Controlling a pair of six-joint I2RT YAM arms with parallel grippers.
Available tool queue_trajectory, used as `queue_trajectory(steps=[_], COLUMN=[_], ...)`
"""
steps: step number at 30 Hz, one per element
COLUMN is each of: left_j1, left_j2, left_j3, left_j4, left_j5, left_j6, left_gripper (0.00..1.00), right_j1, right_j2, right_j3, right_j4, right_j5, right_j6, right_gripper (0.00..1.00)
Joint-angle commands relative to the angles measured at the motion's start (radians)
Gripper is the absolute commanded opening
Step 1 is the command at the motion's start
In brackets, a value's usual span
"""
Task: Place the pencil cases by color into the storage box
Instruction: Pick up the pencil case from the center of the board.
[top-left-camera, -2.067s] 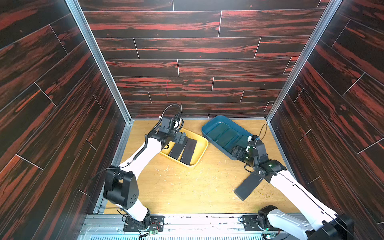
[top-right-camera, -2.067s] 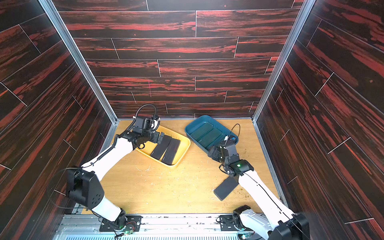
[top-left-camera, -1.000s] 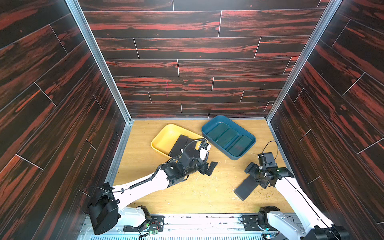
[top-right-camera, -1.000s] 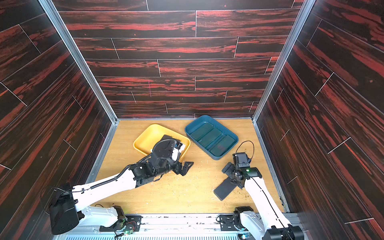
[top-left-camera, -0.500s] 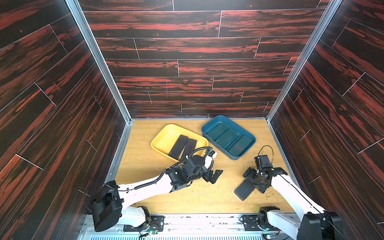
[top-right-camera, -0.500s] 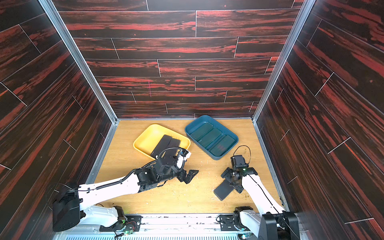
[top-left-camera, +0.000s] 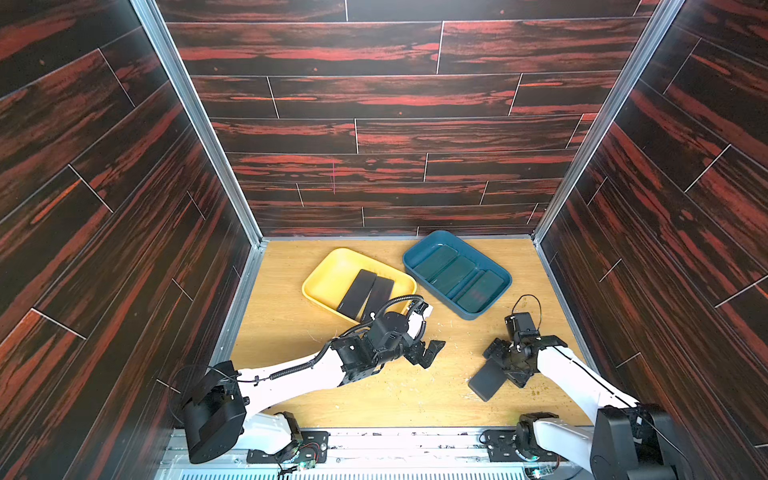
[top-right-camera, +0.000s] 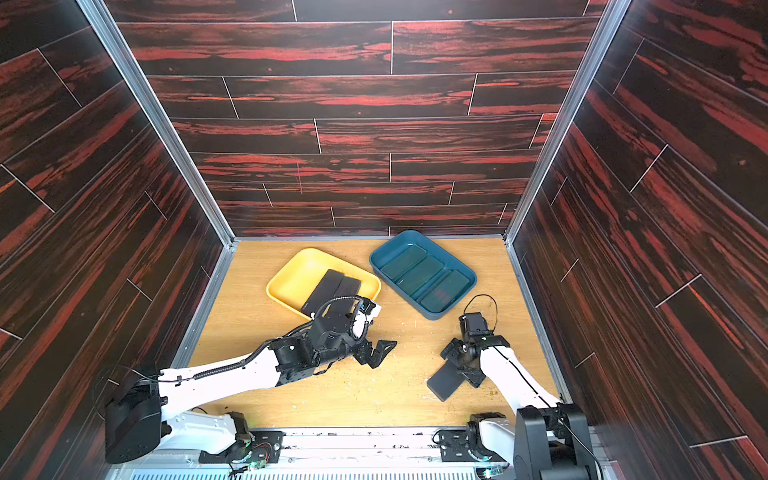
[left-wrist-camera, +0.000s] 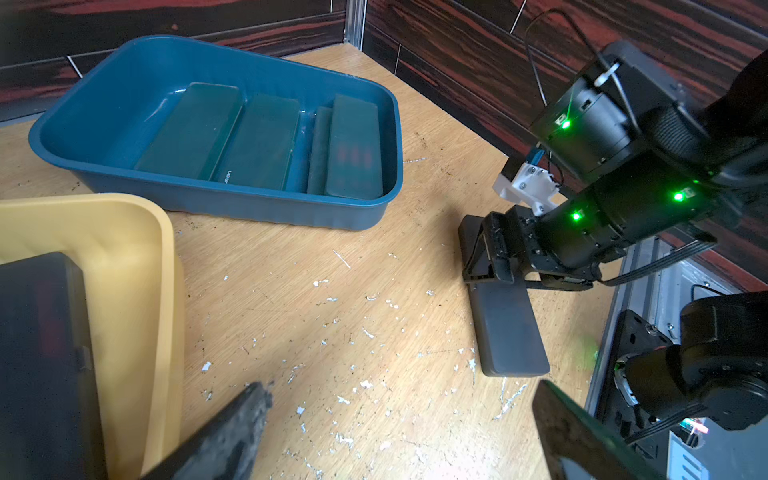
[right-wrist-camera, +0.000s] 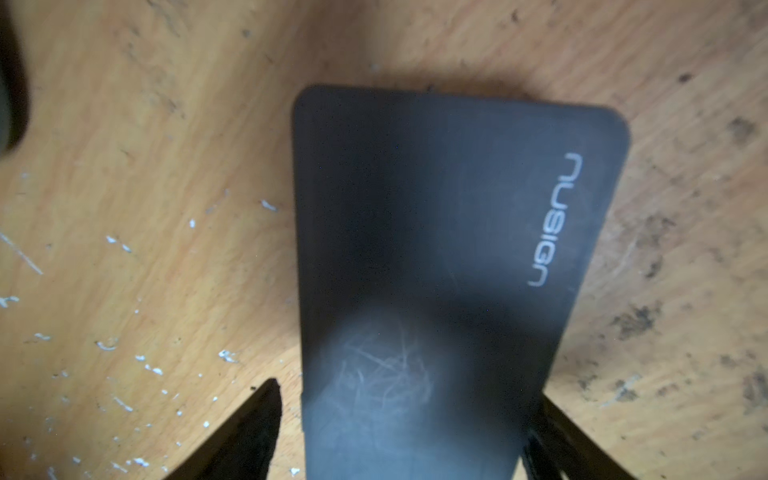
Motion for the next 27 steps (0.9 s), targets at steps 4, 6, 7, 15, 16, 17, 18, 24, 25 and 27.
queue_trajectory(steps=[4, 6, 7, 15, 16, 17, 18, 24, 25, 27], left_j1=[-0.004, -0.004, -0.004, 0.001, 0.005, 0.008, 0.012, 0.064, 0.074, 0.103], left_j2=[-0.018, -0.017, -0.018, -0.046, -0.049, -0.052, -0.054, -0.077, -0.081, -0.088], left_j3=[-0.008, -0.009, -0.008, -0.013, -0.013, -0.016, -0.019, -0.044, -0.047, -0.051], left_j4=[0.017, 0.019, 0.019, 0.014, 0.015, 0.020, 0.026, 0.072, 0.085, 0.108], left_j5=[0.002, -0.008, -0.014, -0.068, -0.064, -0.063, -0.059, 0.012, 0.025, 0.068], left_j6=[-0.017, -0.020, -0.025, -0.075, -0.080, -0.085, -0.093, -0.164, -0.180, -0.217], left_gripper=[1.00, 1.00, 1.00, 1.00, 1.00, 1.00, 1.00, 1.00, 1.00, 1.00], right_j1=[-0.001, 0.004, 0.009, 0.051, 0.054, 0.053, 0.055, 0.054, 0.054, 0.055], right_j2=[0.040, 0.045, 0.050, 0.035, 0.023, 0.011, -0.007, -0.074, -0.084, -0.108], right_j3=[-0.030, -0.033, -0.033, -0.023, -0.025, -0.025, -0.022, 0.049, 0.061, 0.092], right_j4=[0.060, 0.084, 0.095, 0.113, 0.112, 0.106, 0.100, 0.031, 0.017, -0.008], right_j5=[-0.052, -0.067, -0.072, -0.062, -0.058, -0.051, -0.039, 0.035, 0.049, 0.075], right_j6=[0.013, 0.020, 0.021, 0.049, 0.056, 0.062, 0.065, 0.039, 0.034, 0.019], right_gripper=[0.81, 0.78, 0.75, 0.65, 0.63, 0.62, 0.61, 0.60, 0.60, 0.60])
